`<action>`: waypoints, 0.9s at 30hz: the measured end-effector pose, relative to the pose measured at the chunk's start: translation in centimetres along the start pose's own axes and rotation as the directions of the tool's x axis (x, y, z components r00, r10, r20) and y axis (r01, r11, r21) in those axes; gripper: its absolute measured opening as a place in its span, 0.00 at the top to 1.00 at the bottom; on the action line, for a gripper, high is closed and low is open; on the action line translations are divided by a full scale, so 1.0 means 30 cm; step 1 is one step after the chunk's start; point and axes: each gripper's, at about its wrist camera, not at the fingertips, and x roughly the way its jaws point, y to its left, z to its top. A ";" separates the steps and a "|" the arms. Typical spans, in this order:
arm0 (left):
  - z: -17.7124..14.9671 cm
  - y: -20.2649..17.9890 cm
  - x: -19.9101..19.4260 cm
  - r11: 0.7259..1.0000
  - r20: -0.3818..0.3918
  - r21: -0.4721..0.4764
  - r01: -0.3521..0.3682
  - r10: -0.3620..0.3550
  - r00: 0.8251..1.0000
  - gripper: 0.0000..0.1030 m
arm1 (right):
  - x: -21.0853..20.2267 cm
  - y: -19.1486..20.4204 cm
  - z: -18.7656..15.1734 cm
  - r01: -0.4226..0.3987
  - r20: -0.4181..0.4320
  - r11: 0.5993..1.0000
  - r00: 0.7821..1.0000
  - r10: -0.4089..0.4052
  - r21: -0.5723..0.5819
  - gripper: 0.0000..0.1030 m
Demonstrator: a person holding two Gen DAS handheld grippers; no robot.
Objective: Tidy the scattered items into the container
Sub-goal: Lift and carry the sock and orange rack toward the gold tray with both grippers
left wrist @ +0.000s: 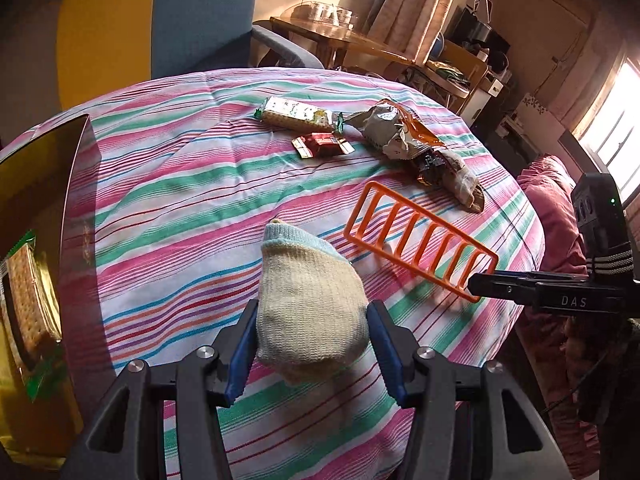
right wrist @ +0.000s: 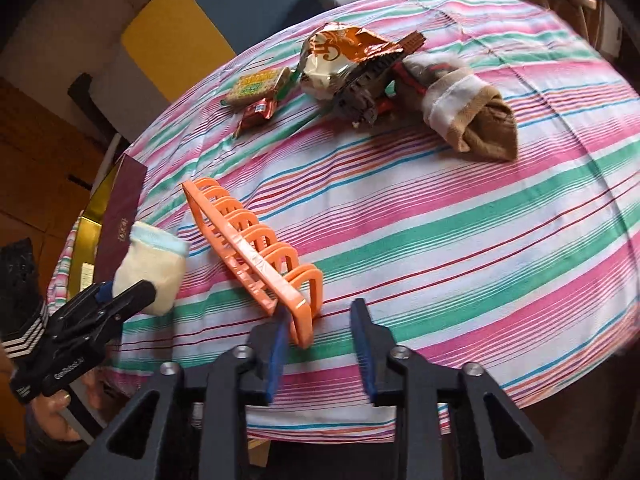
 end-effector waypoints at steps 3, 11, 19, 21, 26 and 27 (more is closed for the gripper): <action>-0.002 0.007 -0.001 1.000 0.004 -0.008 -0.003 0.003 1.000 0.47 | -0.030 0.019 -0.002 0.089 0.045 0.994 0.995 -0.086 -0.065 0.45; 0.003 -0.003 -0.012 0.999 0.022 -0.035 0.034 -0.033 0.999 0.47 | -0.078 0.145 0.004 0.179 0.174 0.914 0.977 -0.122 -0.364 0.36; 0.003 0.010 -0.011 0.999 0.011 -0.035 0.023 -0.023 1.000 0.45 | 0.051 0.217 0.074 0.125 0.046 0.773 0.991 -0.123 -0.622 0.24; 0.001 0.010 -0.005 0.999 0.004 -0.026 0.021 -0.021 1.000 0.44 | 0.081 0.206 0.090 0.126 0.027 0.757 0.989 -0.142 -0.641 0.24; 0.008 0.014 0.010 0.999 -0.014 -0.024 0.021 -0.021 1.000 0.44 | 0.125 0.194 0.118 0.115 -0.005 0.744 0.988 -0.157 -0.658 0.32; 0.009 0.012 0.013 1.000 -0.015 -0.023 0.016 -0.017 1.000 0.44 | 0.128 0.195 0.117 0.119 -0.002 0.743 0.987 -0.159 -0.659 0.36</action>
